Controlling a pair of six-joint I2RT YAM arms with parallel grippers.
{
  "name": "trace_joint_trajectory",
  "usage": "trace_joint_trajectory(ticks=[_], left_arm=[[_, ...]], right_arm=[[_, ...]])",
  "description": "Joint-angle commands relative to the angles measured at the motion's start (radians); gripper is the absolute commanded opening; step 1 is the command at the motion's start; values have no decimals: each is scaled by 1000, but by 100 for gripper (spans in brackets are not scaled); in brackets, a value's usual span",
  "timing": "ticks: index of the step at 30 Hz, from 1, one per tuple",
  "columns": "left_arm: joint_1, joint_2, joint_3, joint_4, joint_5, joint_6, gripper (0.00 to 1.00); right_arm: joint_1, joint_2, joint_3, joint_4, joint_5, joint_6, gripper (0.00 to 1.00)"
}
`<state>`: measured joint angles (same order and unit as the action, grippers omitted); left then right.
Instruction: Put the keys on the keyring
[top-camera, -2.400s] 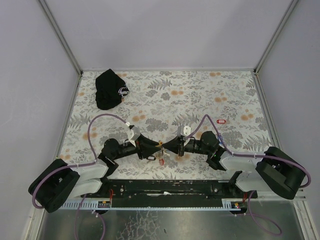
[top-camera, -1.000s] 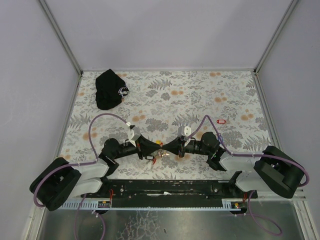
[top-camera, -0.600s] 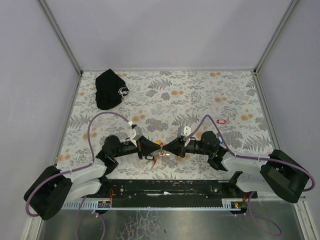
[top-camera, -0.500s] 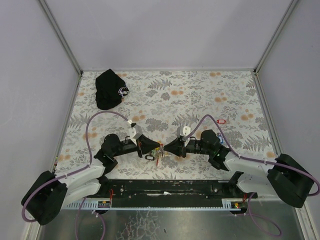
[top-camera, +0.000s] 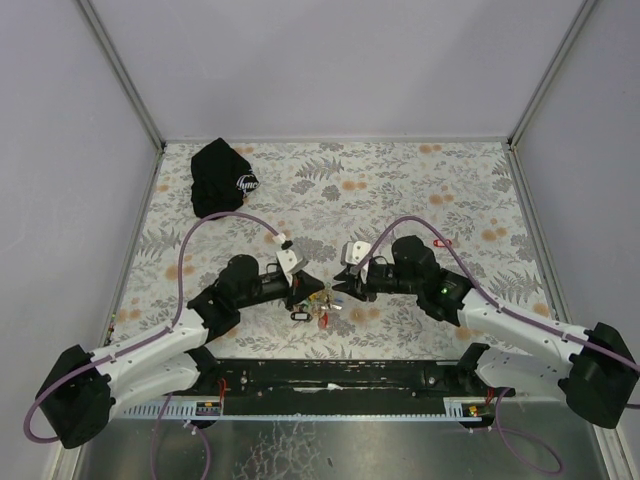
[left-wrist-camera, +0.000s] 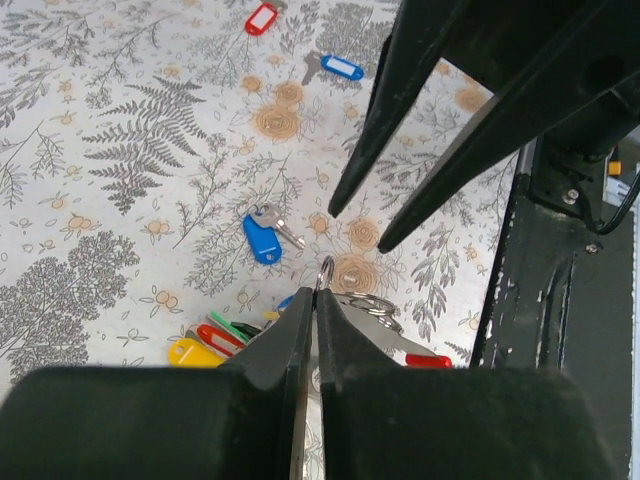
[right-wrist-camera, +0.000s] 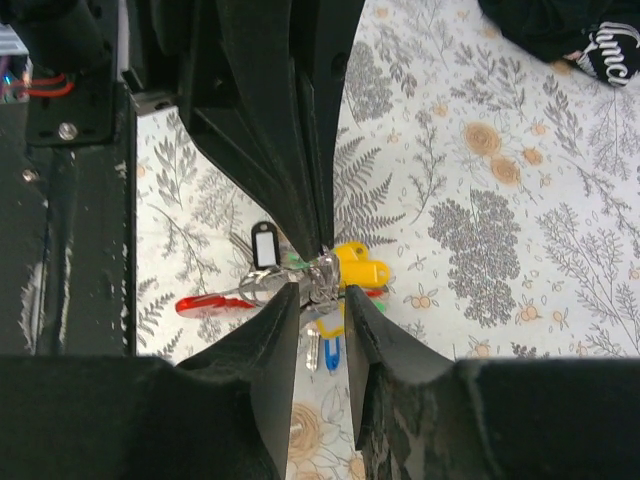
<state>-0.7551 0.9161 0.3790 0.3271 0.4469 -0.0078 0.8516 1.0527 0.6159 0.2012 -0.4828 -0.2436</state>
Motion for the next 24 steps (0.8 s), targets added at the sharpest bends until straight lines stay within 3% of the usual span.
trace_joint_trajectory(ticks=[1,17,24], left_arm=[[-38,-5,56,-99,-72,70,0],[-81,-1,90,-145,-80,103,0],[-82,-10,84,-131,-63,103,0]], right_arm=[[-2,38,74,-130,22,-131,32],[-4,135,151,-145,-138,-163,29],[-4,172,166,-140,-149,-153,23]])
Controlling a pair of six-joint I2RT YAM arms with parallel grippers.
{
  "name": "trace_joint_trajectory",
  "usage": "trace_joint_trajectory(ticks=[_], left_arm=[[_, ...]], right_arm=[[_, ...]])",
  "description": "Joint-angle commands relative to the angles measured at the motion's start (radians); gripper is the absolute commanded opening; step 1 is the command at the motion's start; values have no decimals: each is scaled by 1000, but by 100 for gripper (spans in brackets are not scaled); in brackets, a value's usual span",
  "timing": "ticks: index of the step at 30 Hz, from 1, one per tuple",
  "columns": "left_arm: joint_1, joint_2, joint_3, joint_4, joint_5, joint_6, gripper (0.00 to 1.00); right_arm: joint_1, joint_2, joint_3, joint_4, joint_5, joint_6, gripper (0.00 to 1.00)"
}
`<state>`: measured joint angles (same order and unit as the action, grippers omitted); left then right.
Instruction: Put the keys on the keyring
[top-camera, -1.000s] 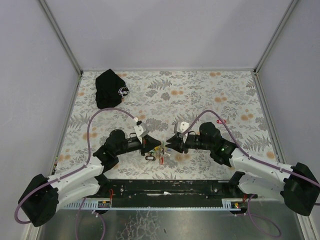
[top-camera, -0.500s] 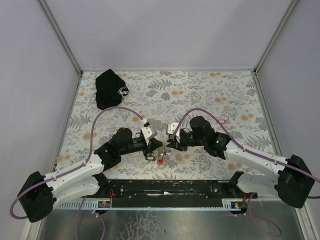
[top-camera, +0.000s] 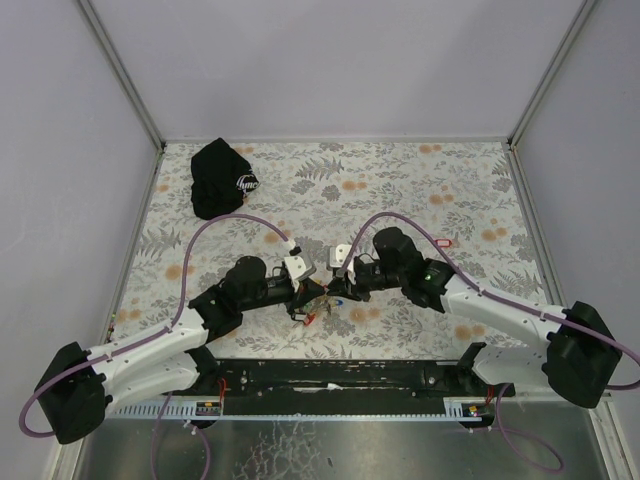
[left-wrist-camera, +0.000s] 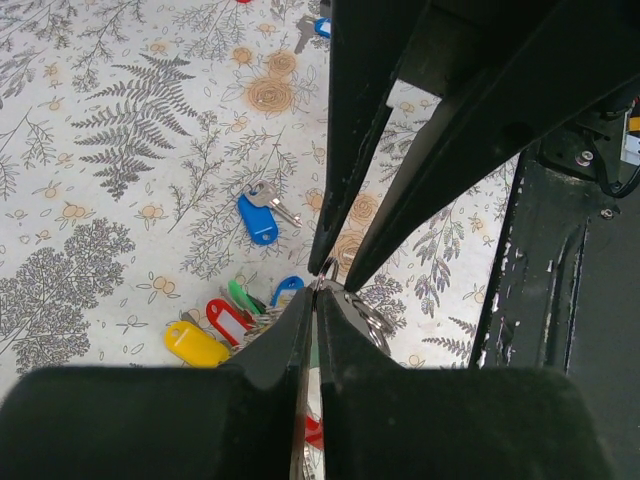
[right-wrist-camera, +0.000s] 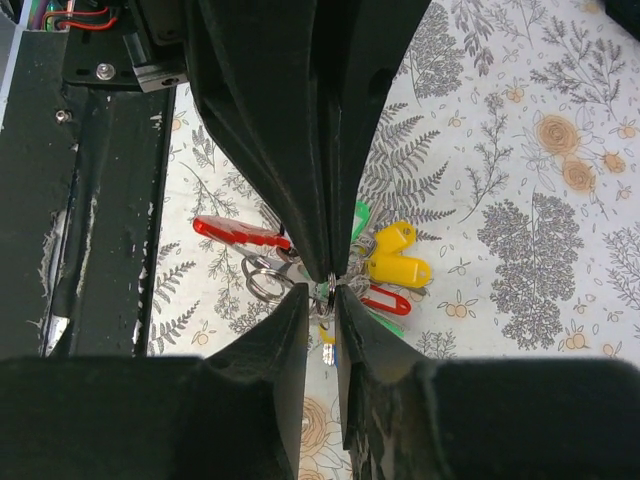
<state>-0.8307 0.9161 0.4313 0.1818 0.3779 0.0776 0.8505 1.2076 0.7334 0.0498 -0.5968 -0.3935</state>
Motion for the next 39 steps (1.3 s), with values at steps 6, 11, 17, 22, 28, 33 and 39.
trace_joint_trajectory(ticks=[6,11,17,22,28,33,39], left_arm=[[-7,-22,19,33,23,18,0],[-8,-47,-24,87,8,-5,2],[17,-175,-177,285,-105,-104,18],[88,-272,-336,525,-103,-252,20],[110,-223,-445,778,-87,-359,23],[111,-68,-464,956,-65,-401,24],[111,103,-455,1115,2,-432,25]], right_arm=[[-4,32,51,15,-30,11,11],[-11,17,13,69,-5,42,0],[-24,-10,-119,320,-16,150,0],[-25,-13,-249,604,13,274,0],[-24,2,-361,864,55,375,0],[-24,37,-405,1010,77,432,0],[-25,84,-437,1155,98,492,0]])
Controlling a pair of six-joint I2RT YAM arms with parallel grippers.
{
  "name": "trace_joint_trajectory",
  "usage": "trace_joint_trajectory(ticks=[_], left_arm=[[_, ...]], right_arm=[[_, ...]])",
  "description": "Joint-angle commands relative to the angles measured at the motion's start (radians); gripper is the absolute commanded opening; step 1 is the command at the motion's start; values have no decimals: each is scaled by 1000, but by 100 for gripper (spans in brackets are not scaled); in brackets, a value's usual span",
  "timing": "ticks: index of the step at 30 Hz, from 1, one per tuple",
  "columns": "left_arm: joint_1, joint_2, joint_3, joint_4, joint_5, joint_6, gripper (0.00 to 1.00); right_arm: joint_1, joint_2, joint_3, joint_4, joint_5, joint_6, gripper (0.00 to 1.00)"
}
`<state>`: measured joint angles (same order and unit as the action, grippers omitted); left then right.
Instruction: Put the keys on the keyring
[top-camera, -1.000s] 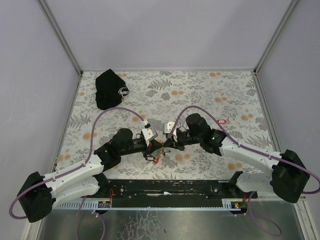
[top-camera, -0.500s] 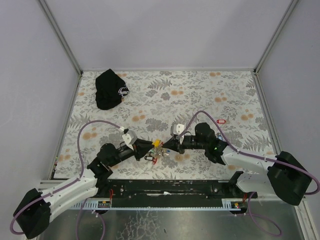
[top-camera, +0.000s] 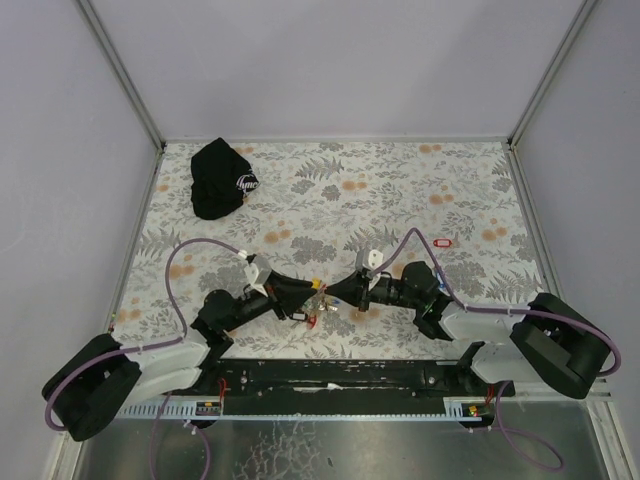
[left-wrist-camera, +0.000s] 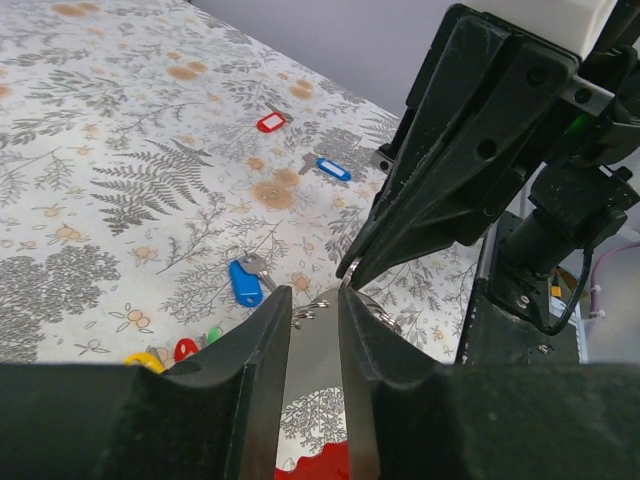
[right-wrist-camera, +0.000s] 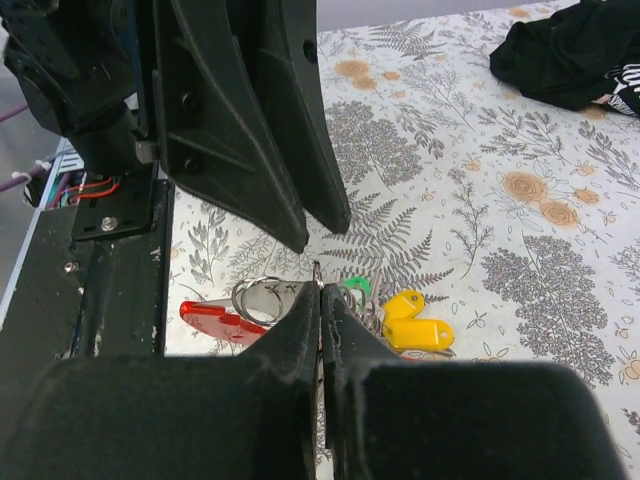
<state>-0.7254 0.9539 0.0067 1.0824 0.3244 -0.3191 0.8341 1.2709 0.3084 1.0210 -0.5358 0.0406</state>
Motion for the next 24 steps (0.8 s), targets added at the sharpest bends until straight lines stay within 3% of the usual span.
trace_joint_trajectory(ticks=[1,14,24], left_arm=[[6,80,-31,231,61,-39,25],[6,136,-25,248,39,-44,27],[6,244,-18,359,66,-84,27]], right_arm=[[-7,23,-14,192,38,61,0],[-7,102,-46,384,27,154,0],[-6,118,-48,414,20,169,0]])
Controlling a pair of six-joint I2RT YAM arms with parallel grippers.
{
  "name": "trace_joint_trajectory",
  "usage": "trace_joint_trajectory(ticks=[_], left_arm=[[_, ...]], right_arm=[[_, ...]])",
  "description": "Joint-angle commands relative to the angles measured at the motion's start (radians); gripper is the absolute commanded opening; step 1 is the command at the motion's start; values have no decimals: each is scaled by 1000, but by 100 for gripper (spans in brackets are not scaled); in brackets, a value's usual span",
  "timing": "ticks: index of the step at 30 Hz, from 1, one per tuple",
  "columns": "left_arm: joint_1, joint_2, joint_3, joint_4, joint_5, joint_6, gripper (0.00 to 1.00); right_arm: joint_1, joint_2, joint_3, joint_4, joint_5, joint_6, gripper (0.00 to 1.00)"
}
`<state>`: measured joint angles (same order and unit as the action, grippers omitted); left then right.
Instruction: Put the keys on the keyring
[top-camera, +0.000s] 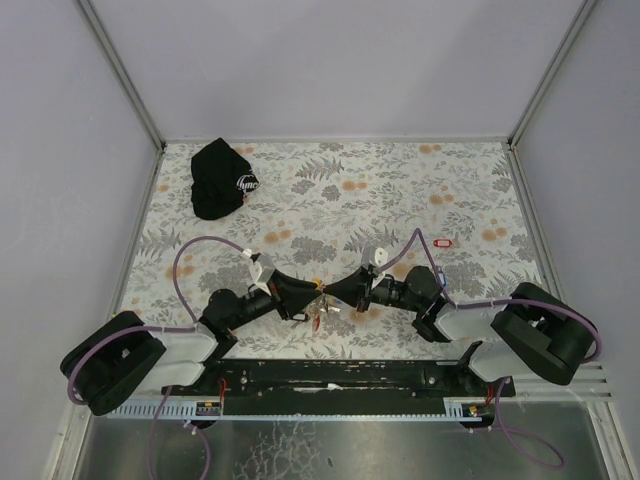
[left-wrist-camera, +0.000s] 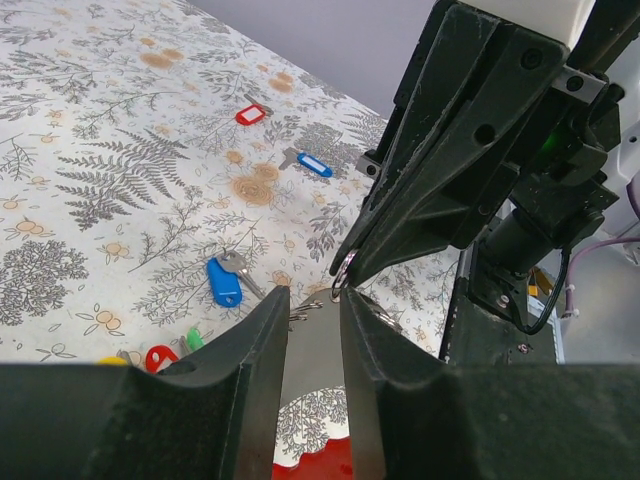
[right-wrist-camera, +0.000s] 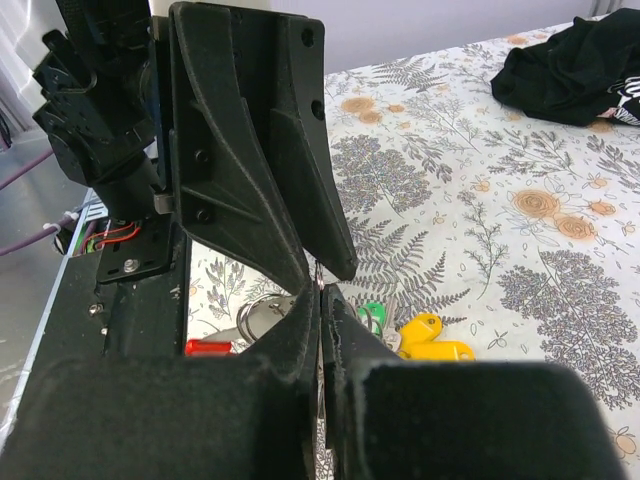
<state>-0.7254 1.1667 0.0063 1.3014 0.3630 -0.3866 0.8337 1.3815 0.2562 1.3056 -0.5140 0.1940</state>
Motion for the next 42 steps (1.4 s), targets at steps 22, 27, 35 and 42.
trace_joint_trajectory(ticks=[22,27,35,42], left_arm=[[6,-146,81,-266,67,102,0],[6,-268,156,-565,51,201,0],[6,-288,256,-791,79,297,0],[6,-275,276,-799,116,319,0]], right_arm=[[-7,-84,51,-188,-95,-90,22],[-7,-245,164,-676,-44,-264,33],[-7,-322,345,-1113,-1,-490,37],[-7,-225,436,-1169,-40,-549,35]])
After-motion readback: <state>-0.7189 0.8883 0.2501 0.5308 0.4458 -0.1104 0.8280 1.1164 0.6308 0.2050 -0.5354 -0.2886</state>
